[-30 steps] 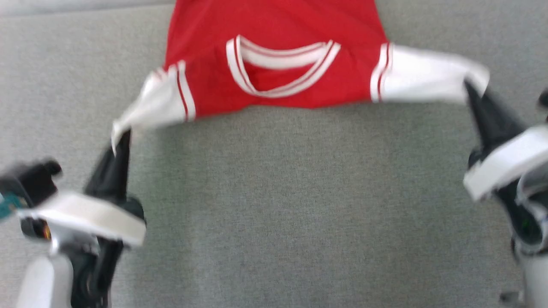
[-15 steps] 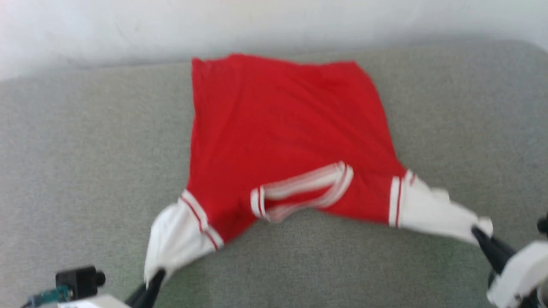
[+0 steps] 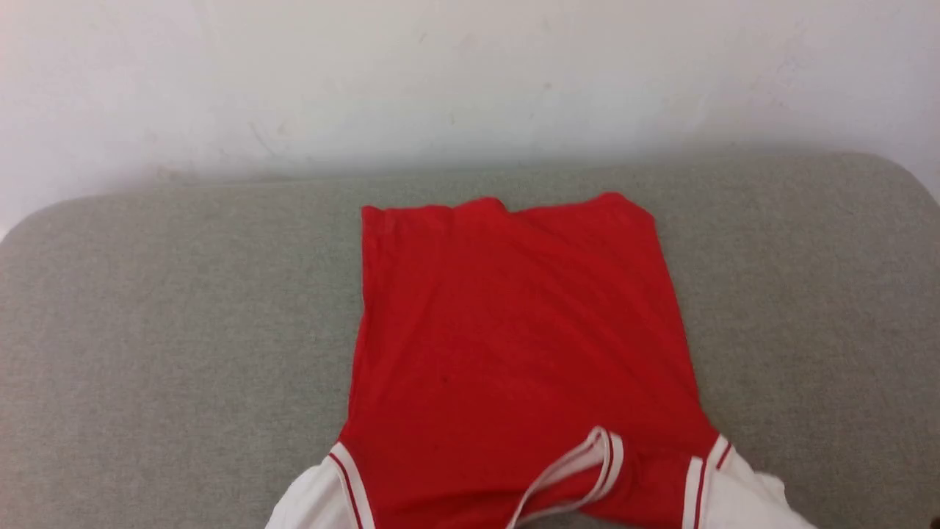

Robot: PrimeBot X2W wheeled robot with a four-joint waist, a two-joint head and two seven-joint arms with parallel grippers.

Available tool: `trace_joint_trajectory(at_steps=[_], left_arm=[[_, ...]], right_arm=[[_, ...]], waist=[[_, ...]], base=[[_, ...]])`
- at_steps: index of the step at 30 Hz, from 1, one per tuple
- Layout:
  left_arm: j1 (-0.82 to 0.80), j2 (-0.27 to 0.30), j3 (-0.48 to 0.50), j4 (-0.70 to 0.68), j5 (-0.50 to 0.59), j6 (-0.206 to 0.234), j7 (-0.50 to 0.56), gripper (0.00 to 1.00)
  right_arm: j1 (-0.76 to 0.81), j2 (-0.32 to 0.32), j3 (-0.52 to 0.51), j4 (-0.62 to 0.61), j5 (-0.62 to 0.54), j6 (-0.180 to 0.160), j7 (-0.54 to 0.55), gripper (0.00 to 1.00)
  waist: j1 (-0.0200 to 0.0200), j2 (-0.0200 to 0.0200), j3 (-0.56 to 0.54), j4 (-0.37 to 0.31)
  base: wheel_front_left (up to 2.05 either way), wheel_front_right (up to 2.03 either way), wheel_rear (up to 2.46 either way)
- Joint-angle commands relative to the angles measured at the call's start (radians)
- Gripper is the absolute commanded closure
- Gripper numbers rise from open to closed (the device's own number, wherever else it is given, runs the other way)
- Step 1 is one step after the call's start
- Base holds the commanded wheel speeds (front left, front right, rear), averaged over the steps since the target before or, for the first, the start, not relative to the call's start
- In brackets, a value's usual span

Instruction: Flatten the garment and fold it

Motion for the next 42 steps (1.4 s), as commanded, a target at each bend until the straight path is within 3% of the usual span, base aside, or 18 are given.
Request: trace_joint_trajectory(at_steps=[1,11,12,13,19,24,27,32,42], left_arm=[[0.024,0.005,0.012,-0.016,-0.005,0.013,0.003,1.00],[0.019,-0.004,0.007,-0.102,0.026,0.028,-0.029,1.00],[0.010,-0.008,0.003,-0.105,0.029,0.025,-0.036,1.00],[0.001,-0.011,0.002,-0.109,0.033,0.023,-0.046,1.00],[-0.064,-0.034,-0.003,-0.135,0.049,-0.002,-0.112,1.00],[-0.121,-0.042,-0.006,-0.158,0.072,-0.021,-0.161,1.00],[-0.158,-0.045,-0.019,-0.160,0.081,-0.034,-0.176,1.00],[-0.229,-0.050,-0.050,-0.146,0.092,-0.063,-0.192,1.00],[-0.346,-0.064,-0.109,-0.098,0.099,-0.109,-0.225,1.00]], right_arm=[[0.029,0.010,-0.012,-0.015,0.012,-0.001,0.021,1.00],[0.056,0.052,-0.023,-0.049,-0.017,-0.001,0.047,0.98],[0.048,0.054,-0.016,-0.046,-0.021,-0.001,0.038,0.76],[0.038,0.056,-0.010,-0.043,-0.027,-0.001,0.027,0.00],[-0.097,0.015,0.034,-0.096,-0.064,-0.001,-0.086,0.00],[-0.358,-0.055,0.047,-0.194,-0.129,-0.001,-0.233,0.00],[-0.534,-0.100,0.070,-0.194,-0.181,-0.001,-0.265,0.00],[-0.778,-0.153,0.133,-0.098,-0.270,-0.001,-0.191,0.00],[-1.067,-0.154,0.169,0.195,-0.420,-0.001,0.014,0.00]], waist=[[0.0001,0.0000,-0.021,0.010],[0.0001,0.0000,-0.023,0.018],[0.0001,0.0000,-0.021,0.019],[0.0001,0.0000,-0.016,0.020],[0.0001,0.0000,0.038,0.031],[0.0001,0.0000,0.125,0.044],[0.0001,0.0000,0.187,0.059],[0.0001,0.0000,0.282,0.095],[0.0001,0.0000,0.424,0.192]], base=[[0.00,0.00,0.00],[0.00,0.00,0.00],[0.00,0.00,0.00],[0.00,0.00,0.00],[0.00,0.00,0.00],[0.00,0.00,0.00],[0.00,0.00,0.00],[0.00,0.00,0.00],[0.00,0.00,0.00]])
